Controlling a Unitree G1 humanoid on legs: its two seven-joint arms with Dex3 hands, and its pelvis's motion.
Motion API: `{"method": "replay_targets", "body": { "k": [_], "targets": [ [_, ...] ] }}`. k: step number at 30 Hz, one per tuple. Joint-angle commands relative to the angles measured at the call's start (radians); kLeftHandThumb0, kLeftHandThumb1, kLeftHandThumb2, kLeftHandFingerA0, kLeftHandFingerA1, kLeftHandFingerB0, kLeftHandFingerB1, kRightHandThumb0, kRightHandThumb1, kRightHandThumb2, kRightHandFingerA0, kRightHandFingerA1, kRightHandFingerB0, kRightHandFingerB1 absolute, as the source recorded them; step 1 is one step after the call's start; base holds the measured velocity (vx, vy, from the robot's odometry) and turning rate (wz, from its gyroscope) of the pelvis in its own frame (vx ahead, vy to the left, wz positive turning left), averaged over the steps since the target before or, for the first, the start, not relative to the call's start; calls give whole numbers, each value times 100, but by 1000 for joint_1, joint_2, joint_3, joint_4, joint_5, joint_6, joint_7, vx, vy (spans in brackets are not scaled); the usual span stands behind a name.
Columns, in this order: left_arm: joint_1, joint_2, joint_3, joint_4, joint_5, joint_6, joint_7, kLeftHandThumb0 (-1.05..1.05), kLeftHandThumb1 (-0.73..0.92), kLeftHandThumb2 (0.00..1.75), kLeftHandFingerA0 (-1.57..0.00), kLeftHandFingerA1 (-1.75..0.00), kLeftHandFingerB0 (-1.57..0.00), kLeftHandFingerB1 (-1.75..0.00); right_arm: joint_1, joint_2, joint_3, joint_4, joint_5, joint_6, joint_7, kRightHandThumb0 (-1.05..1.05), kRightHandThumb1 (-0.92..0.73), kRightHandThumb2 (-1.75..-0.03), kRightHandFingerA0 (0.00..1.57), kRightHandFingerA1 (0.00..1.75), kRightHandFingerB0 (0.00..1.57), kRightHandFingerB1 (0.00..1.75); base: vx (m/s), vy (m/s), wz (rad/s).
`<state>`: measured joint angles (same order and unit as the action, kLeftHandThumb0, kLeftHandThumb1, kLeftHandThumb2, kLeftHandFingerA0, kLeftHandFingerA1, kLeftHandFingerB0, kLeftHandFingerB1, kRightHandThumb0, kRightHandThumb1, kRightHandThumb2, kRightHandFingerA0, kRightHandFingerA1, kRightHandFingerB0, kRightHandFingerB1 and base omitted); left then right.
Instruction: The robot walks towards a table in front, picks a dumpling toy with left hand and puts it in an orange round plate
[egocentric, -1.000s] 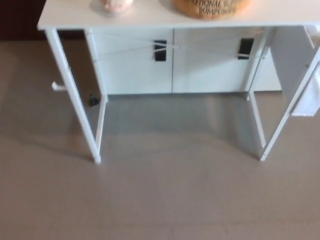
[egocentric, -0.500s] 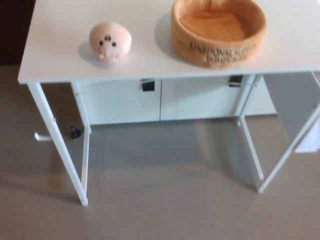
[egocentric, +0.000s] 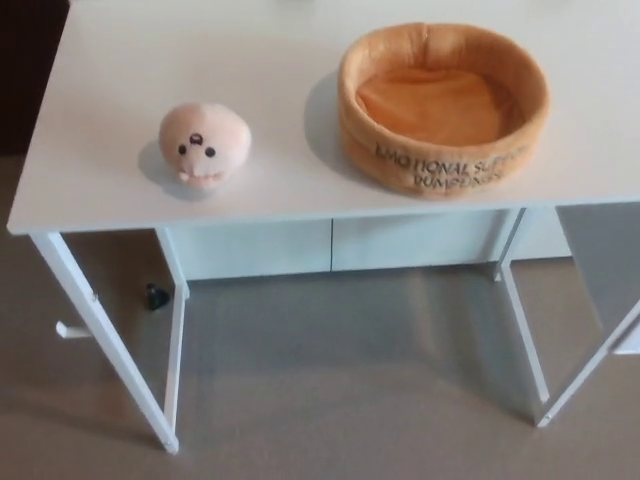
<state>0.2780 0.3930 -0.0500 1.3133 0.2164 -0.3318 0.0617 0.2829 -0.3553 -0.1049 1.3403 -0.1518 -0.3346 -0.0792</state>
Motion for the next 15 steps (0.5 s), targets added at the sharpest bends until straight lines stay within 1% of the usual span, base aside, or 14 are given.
{"method": "replay_targets", "body": {
  "k": [1,2,3,5,8,9,10,14,15],
  "targets": [
    [-1,16,-1,10,10,7,3,-24,64,59,-81,-61,-38,-33,9,-6,3,-4,0,-6,2,-43,-58,-58,90,69,54,37,113,201,-23],
    [0,17,0,9,8,6,1,-23,64,59,-81,-60,-37,-33,9,-5,3,-4,0,-2,1,-43,-58,-57,92,69,54,38,149,235,56],
    [1,17,1,8,6,5,-2,-23,64,59,-81,-60,-37,-33,8,-5,4,-3,1,2,1,-43,-58,-57,92,69,54,38,126,511,-43],
    [2,18,1,7,6,7,-6,-23,64,59,-79,-59,-37,-33,8,-6,10,-1,-5,10,-5,-43,-59,-58,92,68,55,38,128,473,-4],
    [2,20,1,5,7,3,-7,-23,64,59,-78,-60,-37,-33,8,-5,11,-1,-4,3,-3,-43,-58,-58,90,69,56,38,72,135,1],
    [-1,19,3,5,3,9,-12,-18,47,94,-71,-74,-22,-51,8,-6,11,-2,-3,2,0,-43,-59,-58,91,66,56,38,0,0,0],
    [-5,19,2,4,4,13,-16,-24,65,60,-79,-60,-36,-32,7,-7,10,-3,1,2,5,-43,-59,-58,89,68,54,37,0,0,0],
    [-2,22,-2,1,8,4,-13,-24,65,60,-77,-61,-36,-32,13,-6,6,-6,6,-9,8,-43,-59,-58,90,67,55,38,71,-31,5],
    [-1,22,1,1,5,1,-16,-23,65,59,-79,-66,-36,-32,12,-5,2,-5,11,-8,13,-43,-58,-57,88,67,55,38,-13,-118,6]
  ]
}}
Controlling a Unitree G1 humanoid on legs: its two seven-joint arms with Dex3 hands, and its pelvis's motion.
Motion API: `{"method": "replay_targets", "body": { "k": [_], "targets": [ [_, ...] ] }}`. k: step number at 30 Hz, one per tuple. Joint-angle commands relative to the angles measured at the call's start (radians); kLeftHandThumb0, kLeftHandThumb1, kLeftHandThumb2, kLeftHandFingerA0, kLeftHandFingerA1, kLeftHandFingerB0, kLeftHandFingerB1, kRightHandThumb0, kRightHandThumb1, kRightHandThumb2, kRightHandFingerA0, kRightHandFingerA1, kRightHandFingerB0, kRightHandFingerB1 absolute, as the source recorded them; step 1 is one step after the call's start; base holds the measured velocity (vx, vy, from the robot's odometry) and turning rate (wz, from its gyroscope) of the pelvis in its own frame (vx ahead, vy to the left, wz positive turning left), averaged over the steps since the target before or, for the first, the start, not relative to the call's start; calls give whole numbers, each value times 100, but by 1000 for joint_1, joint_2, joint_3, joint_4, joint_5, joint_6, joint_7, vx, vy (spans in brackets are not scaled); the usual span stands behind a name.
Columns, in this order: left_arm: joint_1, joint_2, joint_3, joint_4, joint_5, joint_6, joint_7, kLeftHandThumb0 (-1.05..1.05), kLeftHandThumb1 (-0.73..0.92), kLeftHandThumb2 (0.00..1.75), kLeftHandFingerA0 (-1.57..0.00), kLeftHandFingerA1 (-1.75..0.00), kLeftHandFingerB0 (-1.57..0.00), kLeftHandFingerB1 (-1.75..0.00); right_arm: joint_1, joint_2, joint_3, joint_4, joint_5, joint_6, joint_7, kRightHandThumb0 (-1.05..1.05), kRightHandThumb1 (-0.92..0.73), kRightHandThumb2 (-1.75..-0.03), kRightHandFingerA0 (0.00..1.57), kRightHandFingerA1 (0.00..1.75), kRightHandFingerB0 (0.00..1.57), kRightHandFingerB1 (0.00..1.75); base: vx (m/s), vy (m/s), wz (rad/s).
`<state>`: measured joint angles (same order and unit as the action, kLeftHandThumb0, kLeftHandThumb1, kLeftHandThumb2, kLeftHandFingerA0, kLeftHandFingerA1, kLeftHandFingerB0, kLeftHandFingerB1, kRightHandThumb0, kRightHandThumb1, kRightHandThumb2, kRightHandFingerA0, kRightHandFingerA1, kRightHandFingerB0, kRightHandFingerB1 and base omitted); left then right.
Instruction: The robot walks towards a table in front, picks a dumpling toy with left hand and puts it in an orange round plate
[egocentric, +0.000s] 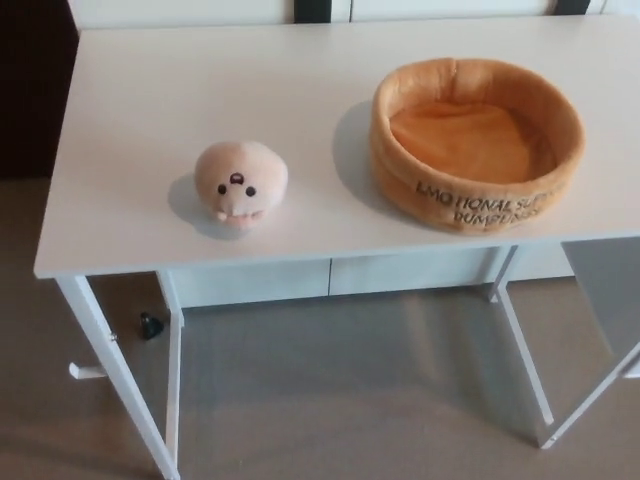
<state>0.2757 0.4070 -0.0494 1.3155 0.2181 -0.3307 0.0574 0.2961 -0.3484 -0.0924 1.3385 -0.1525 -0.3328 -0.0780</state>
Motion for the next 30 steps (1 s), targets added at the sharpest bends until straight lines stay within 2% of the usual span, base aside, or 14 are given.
{"method": "replay_targets", "body": {
  "k": [1,3,4,5,6,13,14,16,18,19,21,26,29,30],
  "targets": [
    [1,8,2,-2,1,-2,-15,-23,65,59,-79,-66,-36,-32,-1,-11,-14,-3,15,-9,15,-43,-58,-57,88,67,55,38,75,-170,15],
    [-2,4,8,1,-5,6,-16,-23,65,59,-78,-69,-36,-32,-5,-6,-18,1,17,-1,8,-41,-56,-57,90,69,57,38,90,-190,-1],
    [0,5,-1,-1,6,0,1,-23,65,59,-79,-67,-37,-33,-2,-7,-16,-1,14,-6,7,-46,-45,-85,82,77,48,55,124,-237,14],
    [1,5,-4,-2,11,-3,8,-23,65,59,-79,-67,-37,-33,-1,-8,-16,-3,13,-9,7,-46,-45,-85,82,77,48,55,127,97,5],
    [0,5,1,-3,5,-3,-1,-22,65,59,-78,-68,-36,-32,-1,-8,-16,-4,14,-8,10,-43,-58,-58,88,70,56,38,120,130,1],
    [-3,2,9,-10,-2,-2,-10,-26,63,59,-78,-69,-37,-33,2,-13,-2,-12,0,-14,2,-43,-58,-58,91,75,56,38,32,-46,-3],
    [-2,2,9,-12,-1,-8,-8,-27,63,59,-77,-62,-38,-33,2,-11,-2,-10,2,-14,2,-45,-55,-58,91,71,54,39,8,68,-12],
    [0,2,8,-13,1,-14,-5,-27,63,59,-77,-62,-38,-33,2,-10,-6,-9,6,-17,5,-45,-55,-58,91,71,54,39,33,92,-8],
    [-6,2,7,-9,3,-7,-1,-25,63,59,-79,-64,-38,-33,-7,-6,-8,-1,6,-5,2,-42,-58,-58,93,70,56,38,86,150,-3],
    [-4,3,14,-11,-5,-10,-13,-23,64,59,-79,-74,-37,-33,-10,-1,-21,5,19,-1,11,-39,-56,-57,90,63,55,38,106,151,-1],
    [-3,3,16,-12,-7,-10,-18,-24,64,59,-80,-77,-37,-33,-11,1,-27,7,23,3,15,-40,-58,-57,88,62,55,38,210,225,-3],
    [1,5,19,-12,-5,-17,-17,-25,64,60,-81,-70,-36,-33,-3,-2,-17,3,7,-1,5,-44,-58,-58,89,68,56,38,45,59,6],
    [-2,6,13,-12,3,-16,-10,-25,64,60,-80,-71,-37,-33,-1,-3,-19,0,7,-4,3,-46,-54,-58,91,71,56,38,7,-51,4],
    [-6,5,14,-15,3,-13,-5,-24,65,59,-79,-78,-39,-33,-4,-3,-22,2,11,-2,10,-43,-57,-58,90,67,56,38,35,-124,6]
  ]
}}
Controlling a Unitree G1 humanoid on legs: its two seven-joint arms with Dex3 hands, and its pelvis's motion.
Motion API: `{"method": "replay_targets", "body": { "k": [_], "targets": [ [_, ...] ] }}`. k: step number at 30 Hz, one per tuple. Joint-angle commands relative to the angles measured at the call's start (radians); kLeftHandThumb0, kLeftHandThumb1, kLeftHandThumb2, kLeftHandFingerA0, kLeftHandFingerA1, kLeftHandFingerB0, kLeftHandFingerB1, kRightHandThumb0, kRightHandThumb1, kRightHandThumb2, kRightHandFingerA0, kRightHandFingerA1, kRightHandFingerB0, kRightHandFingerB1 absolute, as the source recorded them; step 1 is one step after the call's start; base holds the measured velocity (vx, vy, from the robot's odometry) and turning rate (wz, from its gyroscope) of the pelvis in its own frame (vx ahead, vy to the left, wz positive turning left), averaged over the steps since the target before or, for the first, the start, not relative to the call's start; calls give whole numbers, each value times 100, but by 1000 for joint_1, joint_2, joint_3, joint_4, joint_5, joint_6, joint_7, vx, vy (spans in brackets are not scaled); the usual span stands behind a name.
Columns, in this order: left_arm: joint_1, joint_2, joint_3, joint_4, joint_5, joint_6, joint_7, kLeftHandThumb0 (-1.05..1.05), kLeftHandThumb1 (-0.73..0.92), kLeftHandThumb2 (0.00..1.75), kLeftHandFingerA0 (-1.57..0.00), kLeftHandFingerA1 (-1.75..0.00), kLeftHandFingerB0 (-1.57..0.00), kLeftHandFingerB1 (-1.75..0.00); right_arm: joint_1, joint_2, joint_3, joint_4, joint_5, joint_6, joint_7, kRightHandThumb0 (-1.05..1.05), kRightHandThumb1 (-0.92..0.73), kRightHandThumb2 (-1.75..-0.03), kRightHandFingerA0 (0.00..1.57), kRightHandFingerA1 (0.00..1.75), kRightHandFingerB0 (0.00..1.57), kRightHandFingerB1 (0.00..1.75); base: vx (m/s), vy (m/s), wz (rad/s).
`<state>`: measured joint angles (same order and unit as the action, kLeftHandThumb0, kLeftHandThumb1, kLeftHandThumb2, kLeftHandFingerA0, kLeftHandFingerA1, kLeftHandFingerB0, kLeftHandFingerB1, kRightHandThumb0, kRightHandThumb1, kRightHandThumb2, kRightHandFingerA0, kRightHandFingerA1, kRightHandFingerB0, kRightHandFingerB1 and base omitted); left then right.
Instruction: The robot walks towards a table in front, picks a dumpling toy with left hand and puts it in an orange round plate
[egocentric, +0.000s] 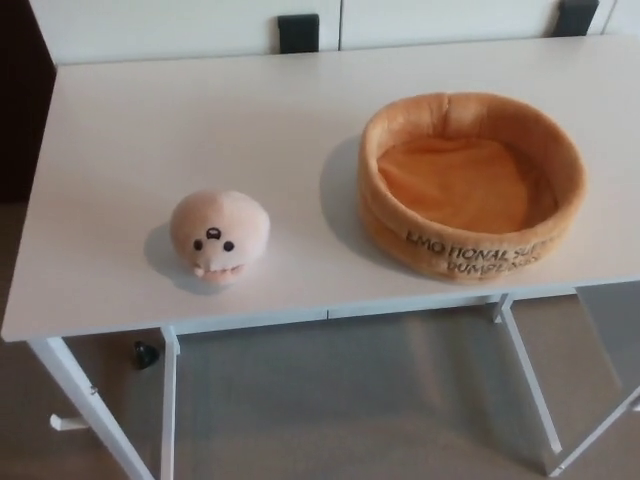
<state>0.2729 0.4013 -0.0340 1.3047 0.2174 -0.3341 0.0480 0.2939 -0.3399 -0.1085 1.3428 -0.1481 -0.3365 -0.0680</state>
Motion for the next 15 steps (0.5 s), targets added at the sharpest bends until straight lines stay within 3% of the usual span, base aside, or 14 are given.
{"method": "replay_targets", "body": {
  "k": [1,3,4,5,6,15],
  "targets": [
    [-4,10,-1,-5,3,-9,6,-24,65,59,-79,-78,-39,-33,-3,-11,-7,-2,7,3,2,-43,-57,-58,90,67,56,38,38,-139,9],
    [-6,12,-6,-5,10,-10,14,-25,64,59,-80,-74,-39,-33,-10,-9,-5,2,3,16,-3,-42,-57,-57,91,68,56,38,61,-182,7],
    [-5,12,-3,-6,6,-14,12,-25,63,59,-82,-81,-40,-33,-9,-10,-3,2,1,15,-4,-55,-47,-85,83,75,49,53,36,-206,7],
    [-5,11,0,-6,3,-17,10,-25,63,59,-82,-81,-40,-33,-9,-10,-1,1,-1,12,-4,-55,-47,-85,83,75,49,53,52,-168,2],
    [-3,11,4,-7,-2,-22,2,-22,64,59,-82,-82,-38,-33,-6,-11,0,-1,-1,7,-5,-43,-57,-58,89,68,55,38,38,-188,1],
    [-6,12,4,-15,3,-31,2,-22,63,59,-83,-76,-39,-33,-11,-8,0,-6,1,-2,-10,-41,-56,-57,88,67,55,38,-2,-48,-5]
  ]
}}
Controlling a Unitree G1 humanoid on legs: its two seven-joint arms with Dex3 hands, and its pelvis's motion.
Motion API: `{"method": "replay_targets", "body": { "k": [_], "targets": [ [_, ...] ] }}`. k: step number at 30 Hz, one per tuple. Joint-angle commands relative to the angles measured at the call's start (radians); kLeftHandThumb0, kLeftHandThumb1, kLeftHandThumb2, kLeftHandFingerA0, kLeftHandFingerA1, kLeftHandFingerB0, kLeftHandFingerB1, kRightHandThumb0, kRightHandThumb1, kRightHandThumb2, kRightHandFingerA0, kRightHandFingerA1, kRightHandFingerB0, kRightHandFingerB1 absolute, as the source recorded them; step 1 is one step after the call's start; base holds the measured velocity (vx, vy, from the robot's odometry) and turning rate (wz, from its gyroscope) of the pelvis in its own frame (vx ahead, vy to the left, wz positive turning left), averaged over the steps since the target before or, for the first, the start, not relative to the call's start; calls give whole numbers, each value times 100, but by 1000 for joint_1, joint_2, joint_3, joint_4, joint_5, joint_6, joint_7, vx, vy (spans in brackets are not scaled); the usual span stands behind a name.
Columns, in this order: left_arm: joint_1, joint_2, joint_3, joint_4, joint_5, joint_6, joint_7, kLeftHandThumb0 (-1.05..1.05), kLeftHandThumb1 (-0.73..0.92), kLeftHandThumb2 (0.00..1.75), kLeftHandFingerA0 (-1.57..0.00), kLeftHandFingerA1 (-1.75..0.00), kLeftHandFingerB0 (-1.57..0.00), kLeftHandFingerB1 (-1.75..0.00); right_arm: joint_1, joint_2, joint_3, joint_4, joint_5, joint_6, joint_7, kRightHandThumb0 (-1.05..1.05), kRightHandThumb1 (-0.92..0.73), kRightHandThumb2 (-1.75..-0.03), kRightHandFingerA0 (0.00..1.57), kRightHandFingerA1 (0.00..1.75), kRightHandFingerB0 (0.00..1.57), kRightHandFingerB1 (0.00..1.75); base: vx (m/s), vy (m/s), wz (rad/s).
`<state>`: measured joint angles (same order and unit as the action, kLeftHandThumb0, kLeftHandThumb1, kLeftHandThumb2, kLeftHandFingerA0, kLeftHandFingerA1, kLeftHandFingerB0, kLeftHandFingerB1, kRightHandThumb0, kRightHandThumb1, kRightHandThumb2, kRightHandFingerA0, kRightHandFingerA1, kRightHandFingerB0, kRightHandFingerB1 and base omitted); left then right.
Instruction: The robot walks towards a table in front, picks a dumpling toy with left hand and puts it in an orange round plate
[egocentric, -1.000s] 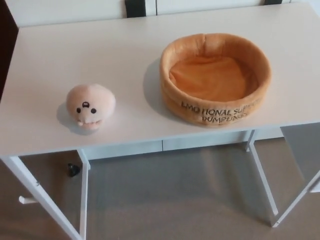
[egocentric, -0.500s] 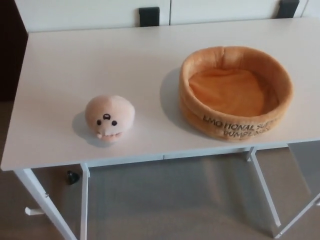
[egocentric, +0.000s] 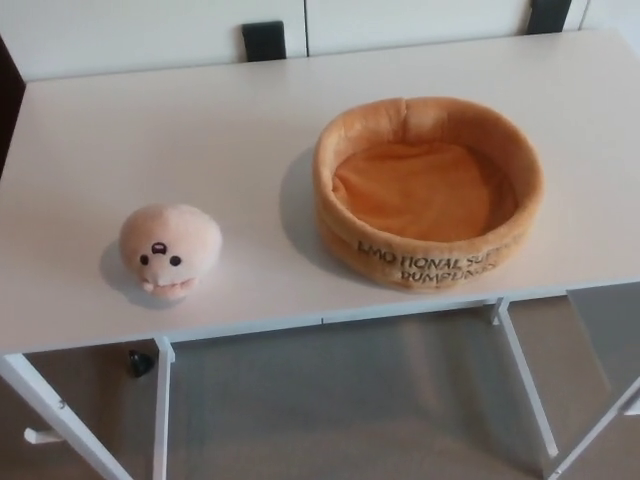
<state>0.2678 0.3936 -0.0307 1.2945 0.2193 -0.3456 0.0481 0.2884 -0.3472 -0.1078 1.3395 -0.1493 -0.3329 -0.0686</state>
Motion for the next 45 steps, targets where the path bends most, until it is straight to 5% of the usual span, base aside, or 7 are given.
{"method": "replay_targets", "body": {
  "k": [1,28,32,37,39,40,45],
  "targets": [
    [0,20,1,-5,0,-19,1,-22,63,59,-83,-76,-39,-33,-5,-1,0,-3,1,-6,-9,-41,-56,-57,88,67,55,38,7,132,-6],
    [11,26,0,-13,5,-34,3,-23,64,59,-82,-85,-39,-33,-5,2,1,4,1,10,-6,-43,-59,-58,91,68,55,38,8,20,3],
    [37,31,78,-52,-74,-142,-20,-26,62,58,-68,-48,-40,-34,3,3,-7,-2,13,-3,4,-45,-57,-58,91,74,57,38,0,0,0],
    [241,43,225,-572,-223,-267,-60,-30,57,57,-52,-41,-40,-33,-1,-2,-8,-2,9,-5,3,-43,-58,-58,88,67,55,38,0,0,0],
    [396,70,298,-963,-280,-269,-87,-33,54,57,-50,-40,-38,-33,-3,-5,-6,-6,6,-13,-5,-46,-46,-86,87,78,46,54,0,0,0],
    [443,86,341,-1103,-318,-255,-104,-36,54,57,-46,-38,-34,-32,-3,-7,0,-7,0,-13,-12,-44,-58,-58,88,71,55,38,0,0,0],
    [529,170,573,-1561,-538,-161,-182,-28,53,56,-39,-37,-30,-31,6,-8,7,-19,-4,-24,-21,-41,-58,-58,86,73,57,38,0,0,0]
  ]
}}
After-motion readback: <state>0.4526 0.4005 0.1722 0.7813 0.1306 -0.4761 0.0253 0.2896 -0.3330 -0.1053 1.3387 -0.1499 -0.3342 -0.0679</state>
